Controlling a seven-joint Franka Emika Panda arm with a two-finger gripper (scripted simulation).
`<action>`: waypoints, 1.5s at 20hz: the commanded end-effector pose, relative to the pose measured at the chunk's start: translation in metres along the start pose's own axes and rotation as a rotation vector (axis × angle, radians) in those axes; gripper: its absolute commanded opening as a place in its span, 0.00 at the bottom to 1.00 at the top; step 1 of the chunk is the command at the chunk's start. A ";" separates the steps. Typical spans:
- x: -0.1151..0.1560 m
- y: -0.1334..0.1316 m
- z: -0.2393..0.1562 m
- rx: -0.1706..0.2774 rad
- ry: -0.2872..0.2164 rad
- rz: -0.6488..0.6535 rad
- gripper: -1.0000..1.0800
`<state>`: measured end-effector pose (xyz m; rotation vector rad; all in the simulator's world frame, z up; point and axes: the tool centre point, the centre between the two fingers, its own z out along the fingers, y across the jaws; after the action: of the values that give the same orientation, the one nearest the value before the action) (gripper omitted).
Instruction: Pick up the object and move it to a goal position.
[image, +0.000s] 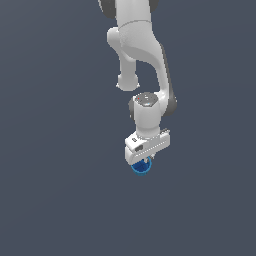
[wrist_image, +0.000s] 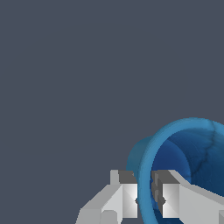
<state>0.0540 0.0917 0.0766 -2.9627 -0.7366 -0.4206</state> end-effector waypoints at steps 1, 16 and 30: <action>-0.005 0.003 -0.007 -0.002 0.002 0.000 0.00; -0.087 0.029 -0.087 -0.004 0.001 -0.003 0.00; -0.161 0.055 -0.165 -0.002 0.003 -0.002 0.00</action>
<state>-0.0925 -0.0438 0.1845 -2.9632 -0.7386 -0.4211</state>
